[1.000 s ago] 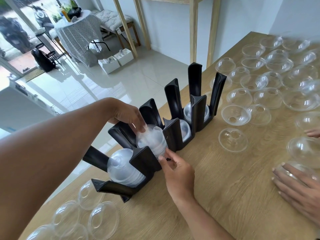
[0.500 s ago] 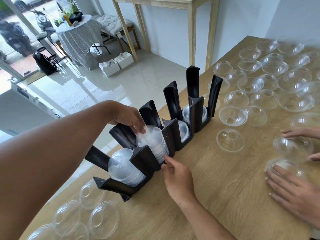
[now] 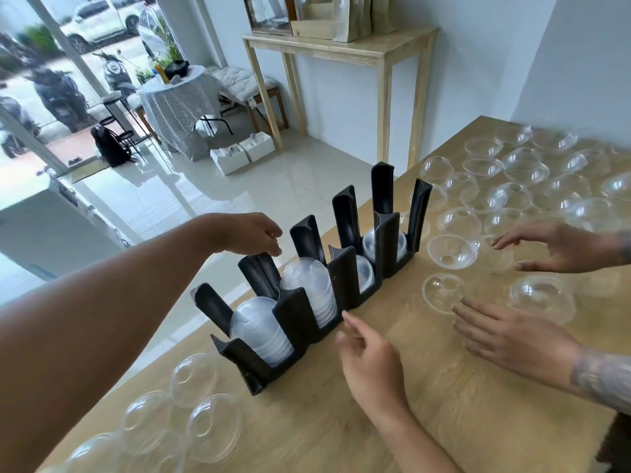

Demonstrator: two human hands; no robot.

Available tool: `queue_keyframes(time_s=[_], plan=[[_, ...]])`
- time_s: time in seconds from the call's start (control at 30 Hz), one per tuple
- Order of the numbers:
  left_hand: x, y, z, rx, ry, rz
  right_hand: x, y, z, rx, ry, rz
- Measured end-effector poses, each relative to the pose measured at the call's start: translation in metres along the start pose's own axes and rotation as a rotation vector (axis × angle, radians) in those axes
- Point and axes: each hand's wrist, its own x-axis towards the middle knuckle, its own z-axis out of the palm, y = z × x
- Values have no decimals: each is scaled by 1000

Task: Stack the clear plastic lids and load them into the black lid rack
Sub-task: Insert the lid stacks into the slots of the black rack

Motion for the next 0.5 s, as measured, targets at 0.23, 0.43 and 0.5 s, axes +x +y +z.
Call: queue_keyframes(time_s=[0.23, 0.43, 0.5], plan=[[-126, -39, 36, -161, 602, 207, -54, 7, -35, -64, 7, -58], [-248, -72, 157, -460, 681, 118, -108, 17, -29, -217, -100, -49], [-271, -82, 206, -455, 617, 13, -123, 17, -15, -369, -189, -68]])
